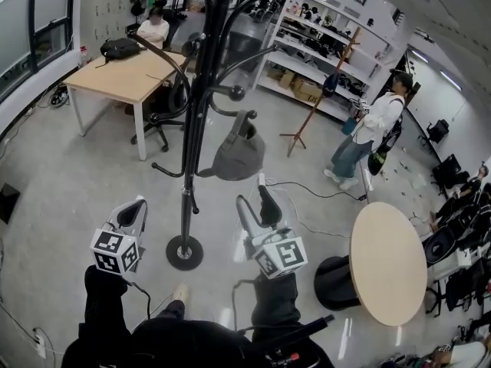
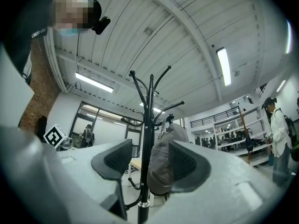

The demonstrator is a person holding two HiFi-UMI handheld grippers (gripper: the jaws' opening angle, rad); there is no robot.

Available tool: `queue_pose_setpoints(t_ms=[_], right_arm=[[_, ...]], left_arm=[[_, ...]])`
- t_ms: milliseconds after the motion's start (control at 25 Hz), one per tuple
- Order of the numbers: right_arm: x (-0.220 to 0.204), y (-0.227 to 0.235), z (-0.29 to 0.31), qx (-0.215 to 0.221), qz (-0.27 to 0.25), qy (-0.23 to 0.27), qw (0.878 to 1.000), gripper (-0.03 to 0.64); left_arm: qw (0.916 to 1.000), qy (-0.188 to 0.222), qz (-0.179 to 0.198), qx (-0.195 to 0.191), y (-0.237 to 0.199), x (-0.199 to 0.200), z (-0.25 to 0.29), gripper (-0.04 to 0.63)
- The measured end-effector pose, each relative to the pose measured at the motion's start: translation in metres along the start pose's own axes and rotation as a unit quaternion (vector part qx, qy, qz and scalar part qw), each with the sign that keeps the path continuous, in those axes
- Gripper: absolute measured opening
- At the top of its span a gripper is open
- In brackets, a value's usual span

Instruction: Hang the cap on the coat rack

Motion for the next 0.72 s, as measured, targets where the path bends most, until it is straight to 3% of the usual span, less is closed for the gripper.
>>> queue_pose_setpoints(t_ms=[400,720], right_arm=[[0.005,-0.012,-0.043,-0.012,-0.002,-0.009,1.0,0.235],[0.005,-0.019,-0.084,-0.027,-0.004,-0.02,0.999,0.136]], left_arm=[[0.9999,0.004,0.006,-0.009,0.028,-0.004,-0.028,0.002],[0.9996,0.02,0.015,-0.016,0.058,0.0,-0.051,0.002]])
Point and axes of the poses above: the fingertips, and each gripper's own axes: z forward along the fingers, y to its right, x out of its top, the point moved 7 cm from there along -z, backward along the fingers, and after that the axes turned 5 degrees about -y, right-handed, at the moved point
